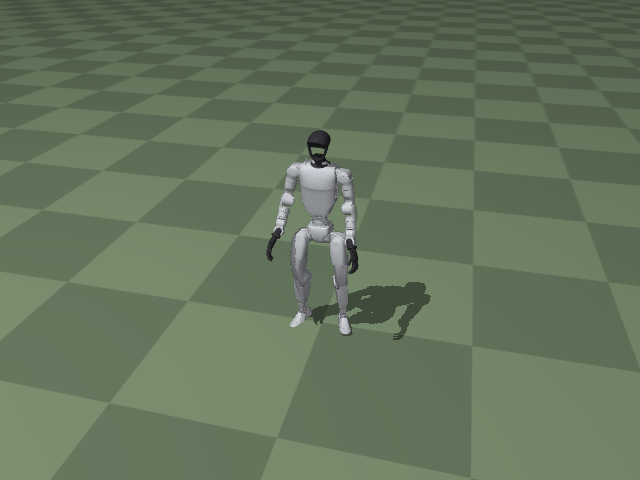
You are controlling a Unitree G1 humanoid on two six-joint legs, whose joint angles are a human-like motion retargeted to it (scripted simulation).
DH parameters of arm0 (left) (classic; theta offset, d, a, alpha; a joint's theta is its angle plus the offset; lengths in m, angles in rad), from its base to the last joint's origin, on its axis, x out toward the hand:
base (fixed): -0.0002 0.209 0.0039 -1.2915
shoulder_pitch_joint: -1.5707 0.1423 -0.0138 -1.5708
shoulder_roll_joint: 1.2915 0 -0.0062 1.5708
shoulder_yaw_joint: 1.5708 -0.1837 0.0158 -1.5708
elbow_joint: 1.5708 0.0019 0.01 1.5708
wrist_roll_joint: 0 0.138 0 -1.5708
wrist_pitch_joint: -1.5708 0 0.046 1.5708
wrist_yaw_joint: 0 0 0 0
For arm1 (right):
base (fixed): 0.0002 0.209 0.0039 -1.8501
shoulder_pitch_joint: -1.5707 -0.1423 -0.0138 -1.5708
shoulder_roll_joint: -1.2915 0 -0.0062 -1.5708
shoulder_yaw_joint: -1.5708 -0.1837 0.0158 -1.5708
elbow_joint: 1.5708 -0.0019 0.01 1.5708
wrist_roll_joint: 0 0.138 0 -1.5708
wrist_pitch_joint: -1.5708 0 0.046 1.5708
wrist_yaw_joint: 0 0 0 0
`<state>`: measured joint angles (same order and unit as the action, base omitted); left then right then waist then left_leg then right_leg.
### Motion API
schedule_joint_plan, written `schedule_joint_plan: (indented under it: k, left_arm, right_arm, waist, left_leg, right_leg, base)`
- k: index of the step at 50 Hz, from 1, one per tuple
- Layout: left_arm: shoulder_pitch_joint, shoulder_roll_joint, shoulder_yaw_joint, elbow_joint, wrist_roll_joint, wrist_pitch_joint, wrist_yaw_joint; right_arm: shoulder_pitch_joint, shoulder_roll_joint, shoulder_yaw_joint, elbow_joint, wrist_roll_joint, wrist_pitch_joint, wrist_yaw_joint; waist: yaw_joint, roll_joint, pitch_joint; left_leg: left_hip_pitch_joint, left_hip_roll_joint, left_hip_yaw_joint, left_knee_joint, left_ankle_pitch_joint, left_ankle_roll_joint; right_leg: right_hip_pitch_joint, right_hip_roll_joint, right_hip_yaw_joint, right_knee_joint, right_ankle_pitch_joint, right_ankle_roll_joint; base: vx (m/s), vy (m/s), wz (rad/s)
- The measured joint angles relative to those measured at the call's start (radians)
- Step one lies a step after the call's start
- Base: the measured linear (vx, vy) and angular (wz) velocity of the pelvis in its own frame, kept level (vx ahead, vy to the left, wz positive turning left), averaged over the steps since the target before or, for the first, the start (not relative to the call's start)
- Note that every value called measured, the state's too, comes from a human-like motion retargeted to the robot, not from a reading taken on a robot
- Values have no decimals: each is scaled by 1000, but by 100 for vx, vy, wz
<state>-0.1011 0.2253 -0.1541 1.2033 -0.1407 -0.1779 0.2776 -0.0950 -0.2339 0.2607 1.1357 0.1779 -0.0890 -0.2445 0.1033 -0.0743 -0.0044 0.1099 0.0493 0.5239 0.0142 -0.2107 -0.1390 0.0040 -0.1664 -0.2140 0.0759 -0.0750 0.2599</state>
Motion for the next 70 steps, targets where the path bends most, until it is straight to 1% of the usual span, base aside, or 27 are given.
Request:
schedule_joint_plan:
  k: [6, 12, 17, 23, 30, 40, 48, 58, 70]
  left_arm:
    - [35, 7, 37, -16, 21, 1, -11]
    - [54, 3, 48, -7, 24, 9, -17]
    - [39, -5, 25, 8, -3, 7, -11]
    - [2, -22, -1, -4, -39, -7, 6]
    - [-44, -33, -9, -31, -25, -14, 5]
    - [-42, -26, 21, -52, 44, -1, -17]
    - [-2, -25, 9, -19, 22, 7, -15]
    - [-1, -25, -25, 4, -45, -6, 5]
    - [-12, -17, -10, -31, -6, -6, -6]
  right_arm:
    - [-34, 14, 19, -14, -4, -7, -14]
    - [-42, 23, 29, -25, -13, -7, -13]
    - [-28, 21, 17, -20, -15, -1, 1]
    - [5, 11, -1, 34, 5, 8, 17]
    - [45, 2, -18, 91, 19, 12, 36]
    - [54, -5, -5, 56, -5, 5, 20]
    - [-8, -7, 2, 11, -24, 5, -1]
    - [-29, 7, 0, -24, -14, 4, 7]
    - [4, 27, 26, 53, -1, 10, 18]
  waist:
    - [-31, 2, 23]
    - [-65, 7, 32]
    - [-67, 13, 29]
    - [-41, 23, 12]
    - [-26, 22, 3]
    - [-58, 12, 13]
    - [-85, 14, 16]
    - [-51, 18, 7]
    - [-29, 8, 3]
  left_leg:
    - [1, 6, 7, 3, -1, -8]
    - [5, 8, 15, 3, -3, -8]
    - [9, 8, 26, 0, -4, -4]
    - [8, 11, 35, -4, -3, -4]
    - [4, 5, 19, -2, -6, -7]
    - [12, 3, 6, 2, -13, -15]
    - [24, 5, 41, -3, -19, -5]
    - [23, 25, 76, -11, -11, -4]
    - [13, 6, 30, -4, -16, -3]
  right_leg:
    - [0, 6, 4, -2, 3, -3]
    - [2, 9, 10, -5, 5, -4]
    - [-3, 11, 20, -5, 6, 2]
    - [-11, 19, 29, -5, 8, 2]
    - [-6, 8, 15, -2, 2, 2]
    - [12, 3, 2, -3, -5, -10]
    - [2, 11, 34, -4, 2, 1]
    - [-21, 42, 61, -6, 14, 2]
    - [-4, 11, 23, -1, -2, 2]
  base:
    - [0, 0, 0]
    - [0, 0, 0]
    - [0, 0, 0]
    - [0, 0, 0]
    - [1, 1, 5]
    - [0, 1, 4]
    - [1, 0, -21]
    - [0, -3, -15]
    - [2, 3, 17]
